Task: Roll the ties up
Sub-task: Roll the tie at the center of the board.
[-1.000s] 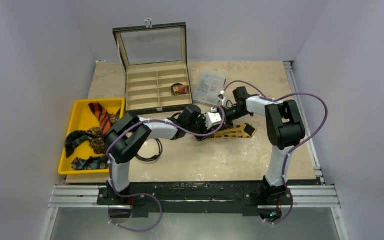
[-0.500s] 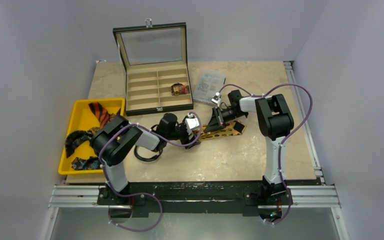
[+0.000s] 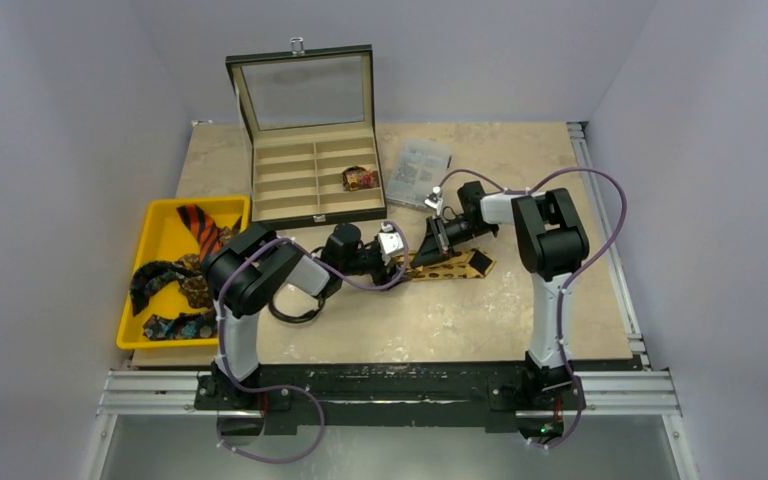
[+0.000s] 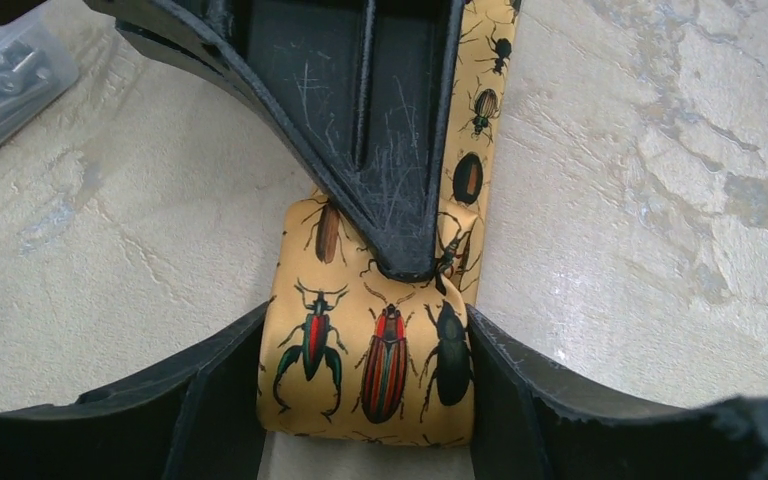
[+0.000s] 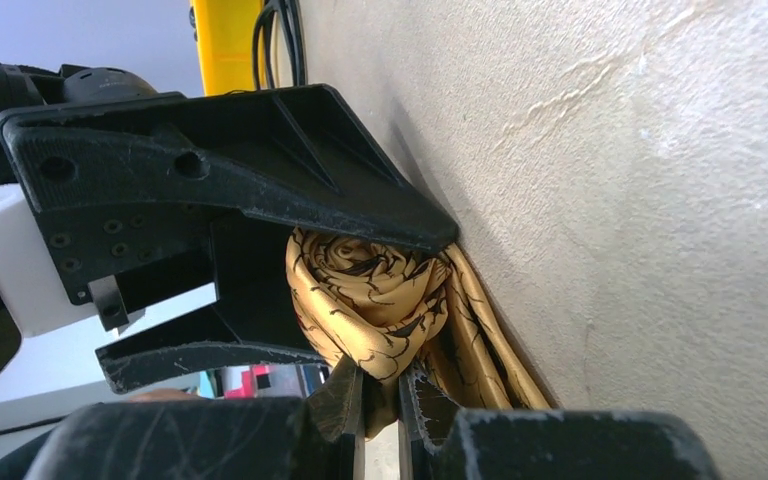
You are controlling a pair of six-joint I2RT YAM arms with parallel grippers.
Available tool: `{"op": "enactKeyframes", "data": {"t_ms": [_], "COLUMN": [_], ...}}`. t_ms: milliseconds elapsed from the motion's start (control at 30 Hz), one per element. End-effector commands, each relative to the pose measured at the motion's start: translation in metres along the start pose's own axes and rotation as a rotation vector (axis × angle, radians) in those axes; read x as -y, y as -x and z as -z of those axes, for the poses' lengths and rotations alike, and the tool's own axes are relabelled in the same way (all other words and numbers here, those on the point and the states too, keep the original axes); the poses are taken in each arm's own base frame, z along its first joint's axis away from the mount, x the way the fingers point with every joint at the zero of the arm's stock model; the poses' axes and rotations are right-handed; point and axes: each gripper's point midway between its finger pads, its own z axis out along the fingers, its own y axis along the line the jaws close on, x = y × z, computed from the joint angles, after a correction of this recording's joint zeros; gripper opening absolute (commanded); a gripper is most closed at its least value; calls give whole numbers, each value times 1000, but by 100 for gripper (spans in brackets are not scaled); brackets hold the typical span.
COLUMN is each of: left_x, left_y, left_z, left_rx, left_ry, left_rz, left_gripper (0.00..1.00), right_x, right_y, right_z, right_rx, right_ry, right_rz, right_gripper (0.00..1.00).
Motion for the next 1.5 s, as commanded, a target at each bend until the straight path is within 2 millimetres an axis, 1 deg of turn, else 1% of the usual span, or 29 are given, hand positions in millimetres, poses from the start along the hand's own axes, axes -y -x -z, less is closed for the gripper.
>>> {"op": "enactKeyframes", "data": {"t_ms": [0, 133, 267, 300, 333, 367, 433, 533, 600, 667, 767, 800, 900, 967, 1033, 1100, 1200, 1267, 1333, 1367, 1400, 1467], "left_x": [7, 14, 13, 13, 12, 10, 8, 8, 12, 15, 20, 22, 28, 29, 31, 31, 34, 34, 35, 36, 37, 40], "left_y": [11, 16, 16, 16, 17, 18, 22, 27, 27, 28, 26, 26, 26, 26, 20, 10, -13, -26, -38, -44, -47, -53], "left_z": [0, 7, 7, 6, 5, 4, 4, 3, 2, -1, -6, -7, -12, -15, -14, -11, 0, 8, 15, 17, 17, 17], "left_rx": [22, 40, 45, 47, 52, 57, 63, 76, 69, 60, 42, 41, 37, 17, -16, -66, -154, -209, -268, -295, -312, -364], "left_ry": [-23, -57, -48, -49, -43, -31, -24, -28, -54, -74, -97, -105, -124, -133, -139, -134, -119, -93, -79, -71, -70, -81], "left_rz": [-122, -159, -158, -157, -153, -143, -135, -143, -149, -151, -157, -165, -191, -180, -176, -167, -132, -98, -66, -50, -38, -23], "left_gripper": [65, 67, 69, 73, 83, 91, 93, 93, 88, 79, 66, 64, 64, 54, 42, 36, 31, 26, 22, 21, 19, 18], "right_x": [67, 69, 70, 70, 70, 70, 71, 69, 67, 65, 64, 64, 66, 67, 65, 60, 45, 30, 14, 7, 1, -10], "right_y": [-21, -24, -26, -26, -26, -26, -28, -34, -38, -42, -42, -41, -40, -39, -38, -34, -18, -7, -1, 1, 1, -1], "right_z": [-1, 1, 2, 2, 2, 1, 2, 3, 3, 4, 4, 4, 3, 2, 3, 7, 17, 27, 37, 42, 45, 48], "right_rx": [-111, -156, -185, -191, -196, -199, -207, -222, -226, -228, -222, -219, -215, -214, -211, -201, -168, -136, -107, -92, -79, -62], "right_ry": [-264, -260, -266, -266, -266, -267, -269, -259, -258, -254, -256, -258, -261, -261, -263, -270, -282, -294, -303, -310, -312, -303], "right_rz": [16, 60, 97, 103, 108, 112, 114, 108, 108, 100, 99, 97, 86, 86, 91, 108, 147, 168, 178, 180, 184, 178], "right_gripper": [0, 0, 0, 0, 0, 0, 0, 0, 0, 0, 0, 0, 0, 0, 0, 1, 19, 32, 43, 46, 48, 49]}}
